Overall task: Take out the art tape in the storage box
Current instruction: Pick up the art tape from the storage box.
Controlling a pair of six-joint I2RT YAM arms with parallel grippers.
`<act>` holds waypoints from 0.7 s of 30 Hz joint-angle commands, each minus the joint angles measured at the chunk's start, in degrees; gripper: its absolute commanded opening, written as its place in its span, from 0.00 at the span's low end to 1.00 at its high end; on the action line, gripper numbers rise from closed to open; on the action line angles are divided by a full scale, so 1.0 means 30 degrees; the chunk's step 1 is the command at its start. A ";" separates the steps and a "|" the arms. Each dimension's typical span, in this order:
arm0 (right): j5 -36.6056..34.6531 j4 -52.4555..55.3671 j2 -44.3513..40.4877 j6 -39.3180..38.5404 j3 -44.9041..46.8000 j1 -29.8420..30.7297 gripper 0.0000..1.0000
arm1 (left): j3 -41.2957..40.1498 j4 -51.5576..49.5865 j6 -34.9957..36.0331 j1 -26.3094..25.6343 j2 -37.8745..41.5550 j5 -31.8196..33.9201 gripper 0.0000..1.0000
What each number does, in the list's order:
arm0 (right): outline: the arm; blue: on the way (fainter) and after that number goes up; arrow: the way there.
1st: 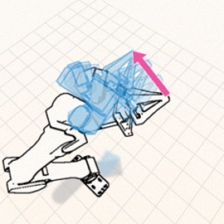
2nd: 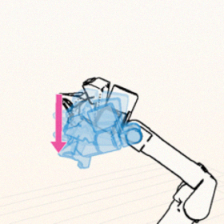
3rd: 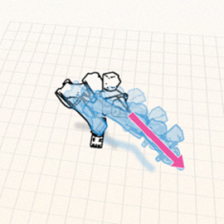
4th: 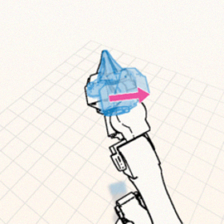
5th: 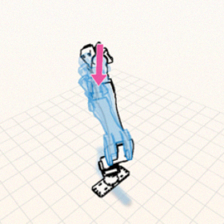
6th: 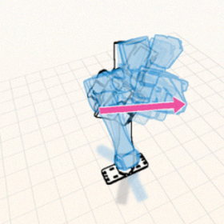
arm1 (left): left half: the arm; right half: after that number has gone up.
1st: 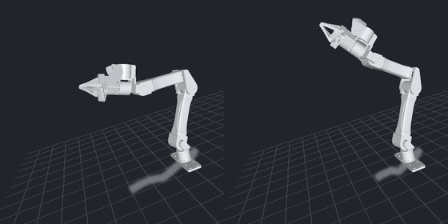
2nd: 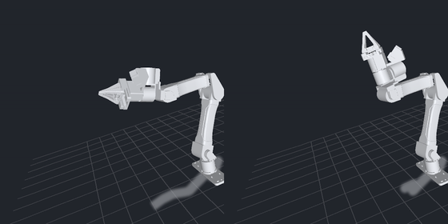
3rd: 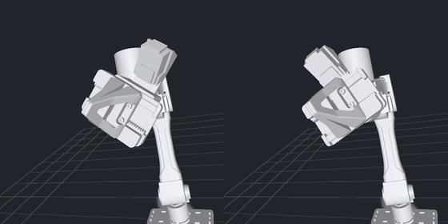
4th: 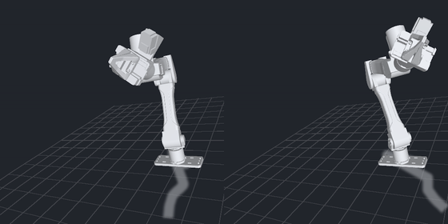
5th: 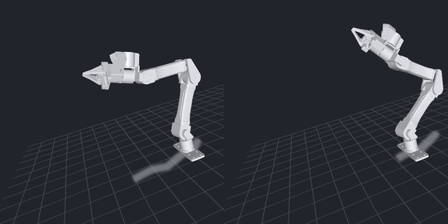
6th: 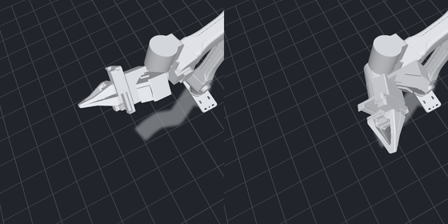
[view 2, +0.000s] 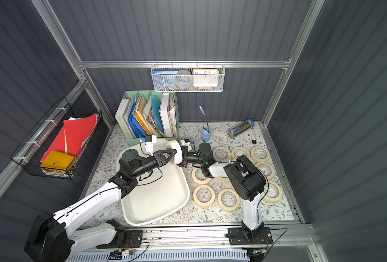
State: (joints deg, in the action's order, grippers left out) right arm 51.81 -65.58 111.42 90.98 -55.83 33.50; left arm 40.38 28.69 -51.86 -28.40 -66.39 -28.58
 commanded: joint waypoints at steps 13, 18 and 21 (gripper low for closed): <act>-0.0360 0.9063 -0.2760 -0.6605 0.0173 -0.0657 0.00 | 0.1315 -0.1049 0.2165 -0.0054 0.0919 -0.0274 0.24; -0.1765 1.6481 -0.4818 -1.1575 -0.0793 -0.1152 0.00 | 0.2012 -0.3449 0.3880 -0.0054 0.1200 0.0015 0.80; -0.3312 2.1663 -0.6522 -1.4803 -0.1643 -0.1762 0.00 | 0.2319 -0.4984 0.4916 -0.0054 0.1684 0.0669 0.97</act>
State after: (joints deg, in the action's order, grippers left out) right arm 46.81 -20.64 96.86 60.47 -57.39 30.06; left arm 44.49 17.47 -43.09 -28.69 -64.12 -28.27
